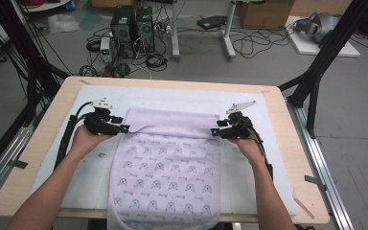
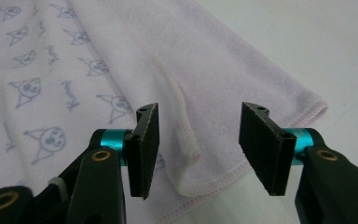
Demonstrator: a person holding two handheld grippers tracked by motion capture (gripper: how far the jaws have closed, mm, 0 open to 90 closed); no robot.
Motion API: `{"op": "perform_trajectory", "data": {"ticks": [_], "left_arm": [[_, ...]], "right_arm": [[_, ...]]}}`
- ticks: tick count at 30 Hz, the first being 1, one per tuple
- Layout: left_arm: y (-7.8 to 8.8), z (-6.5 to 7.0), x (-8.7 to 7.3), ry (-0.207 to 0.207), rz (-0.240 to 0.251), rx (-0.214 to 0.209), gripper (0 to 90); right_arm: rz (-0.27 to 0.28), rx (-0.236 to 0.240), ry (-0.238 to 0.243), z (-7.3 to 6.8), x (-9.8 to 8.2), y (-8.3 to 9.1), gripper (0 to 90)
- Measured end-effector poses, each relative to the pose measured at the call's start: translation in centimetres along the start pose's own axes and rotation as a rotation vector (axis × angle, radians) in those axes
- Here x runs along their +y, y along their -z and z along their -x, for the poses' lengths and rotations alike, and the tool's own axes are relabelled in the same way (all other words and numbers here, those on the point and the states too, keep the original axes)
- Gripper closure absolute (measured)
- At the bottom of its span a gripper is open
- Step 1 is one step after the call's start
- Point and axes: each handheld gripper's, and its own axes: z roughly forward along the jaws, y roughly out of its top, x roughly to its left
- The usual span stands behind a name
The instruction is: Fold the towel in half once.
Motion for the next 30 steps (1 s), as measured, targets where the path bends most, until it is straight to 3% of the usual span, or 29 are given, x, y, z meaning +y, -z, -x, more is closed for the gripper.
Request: {"op": "perform_trajectory", "data": {"ticks": [6, 9, 12, 14, 18, 22, 25, 30], "left_arm": [[-1.2, 0.6, -0.5, -0.010, -0.046, -0.018, 41.5], [-2.1, 1.0, -0.6, -0.036, -0.067, -0.009, 41.9], [-2.9, 1.2, -0.8, -0.068, -0.102, 0.029, 53.2], [-3.2, 0.9, -1.0, -0.063, -0.114, 0.024, 66.2], [-3.1, 0.8, -1.0, -0.077, -0.114, 0.030, 85.9], [-2.5, 0.7, -0.9, -0.075, -0.107, 0.039, 87.5], [-1.8, 0.7, -1.0, -0.051, -0.073, 0.024, 87.7], [0.1, 1.1, -1.3, -0.047, -0.020, 0.014, 87.7]], "right_arm": [[0.001, 0.016, -0.007, -0.5, -0.9, -0.3, 46.7], [-0.006, 0.017, 0.001, -0.8, -1.1, -0.6, 47.3], [-0.027, 0.022, -0.001, -0.9, -1.3, -1.1, 50.7], [-0.030, 0.033, 0.004, -1.0, -1.3, -1.4, 59.6], [-0.034, 0.040, 0.037, -1.2, -1.3, -1.6, 77.6], [-0.020, 0.056, 0.035, -1.2, -1.3, -1.3, 83.9], [0.001, 0.051, 0.034, -1.3, -1.1, -0.6, 85.1], [0.037, 0.053, 0.044, -2.0, -0.8, 1.1, 86.0]]}}
